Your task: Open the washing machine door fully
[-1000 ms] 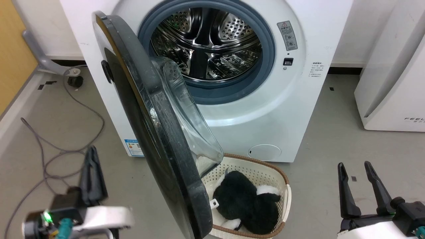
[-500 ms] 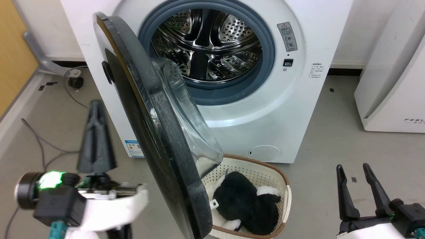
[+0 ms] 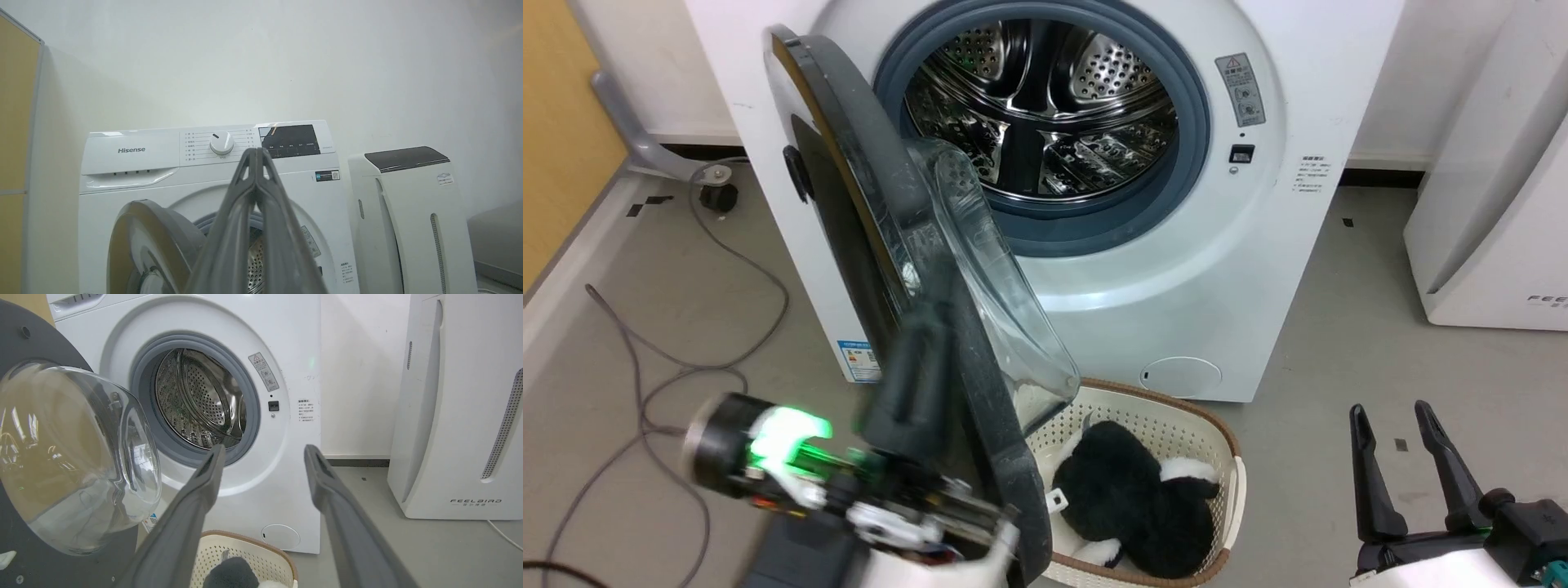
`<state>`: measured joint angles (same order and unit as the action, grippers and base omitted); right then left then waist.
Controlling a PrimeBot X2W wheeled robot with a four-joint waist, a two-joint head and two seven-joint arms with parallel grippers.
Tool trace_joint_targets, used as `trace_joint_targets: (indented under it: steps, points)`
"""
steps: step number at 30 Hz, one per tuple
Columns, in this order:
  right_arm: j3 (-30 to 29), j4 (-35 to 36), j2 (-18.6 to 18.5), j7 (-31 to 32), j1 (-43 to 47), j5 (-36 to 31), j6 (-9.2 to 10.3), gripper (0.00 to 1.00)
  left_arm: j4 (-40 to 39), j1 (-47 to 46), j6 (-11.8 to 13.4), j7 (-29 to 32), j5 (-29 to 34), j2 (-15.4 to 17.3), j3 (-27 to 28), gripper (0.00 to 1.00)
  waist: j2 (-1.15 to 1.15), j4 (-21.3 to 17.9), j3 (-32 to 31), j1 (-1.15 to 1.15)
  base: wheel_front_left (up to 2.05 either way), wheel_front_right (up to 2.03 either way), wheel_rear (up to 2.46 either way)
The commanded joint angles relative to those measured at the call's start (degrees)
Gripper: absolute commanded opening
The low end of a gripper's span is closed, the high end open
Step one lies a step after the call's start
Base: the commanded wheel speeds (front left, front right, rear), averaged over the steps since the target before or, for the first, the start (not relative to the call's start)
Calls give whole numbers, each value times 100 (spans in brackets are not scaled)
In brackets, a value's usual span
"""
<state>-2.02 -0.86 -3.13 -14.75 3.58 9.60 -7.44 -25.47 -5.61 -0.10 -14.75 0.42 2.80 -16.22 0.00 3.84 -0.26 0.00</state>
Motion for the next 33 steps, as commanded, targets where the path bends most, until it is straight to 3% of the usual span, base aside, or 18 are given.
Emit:
trace_joint_targets:
  steps: [1, 12, 21, 33]
  points:
    - [-8, -3, 25, -25, 74, 50, -5, 100, 3, 111, -63, -25, 44, 8, -197, 0, 0, 24, -5, 0, 0, 0, 0]
    - [-2, 10, 25, -25, 42, 57, -5, 100, 498, 496, -254, -25, 161, 61, -1112, 0, 0, 116, -10, 0, 0, 0, 0]
    - [-10, 1, 25, -25, 22, 68, -5, 100, 1078, 830, -208, -25, 10, 45, -1724, 0, 0, 163, -4, 0, 0, 0, 0]
    - [-3, -40, 25, -25, 23, 58, -5, 100, 2005, 1019, 62, -25, -262, 33, -1534, 0, 0, 203, 45, 0, 0, 0, 0]
